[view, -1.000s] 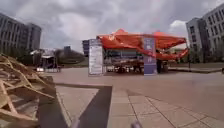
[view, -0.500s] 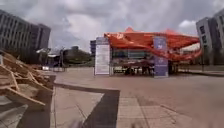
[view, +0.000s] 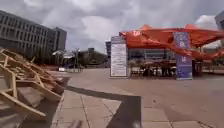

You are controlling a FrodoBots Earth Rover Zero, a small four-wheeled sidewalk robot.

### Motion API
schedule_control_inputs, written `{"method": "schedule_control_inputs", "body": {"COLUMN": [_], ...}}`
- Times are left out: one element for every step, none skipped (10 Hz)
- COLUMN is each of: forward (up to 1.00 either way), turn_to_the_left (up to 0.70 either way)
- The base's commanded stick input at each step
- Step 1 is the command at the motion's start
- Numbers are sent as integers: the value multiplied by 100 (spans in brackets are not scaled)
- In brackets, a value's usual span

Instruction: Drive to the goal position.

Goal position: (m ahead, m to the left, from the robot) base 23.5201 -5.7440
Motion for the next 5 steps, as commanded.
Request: {"method": "schedule_control_inputs", "body": {"forward": [85,85,85,85,85], "turn_to_the_left": [25,27,13,1,-2]}}
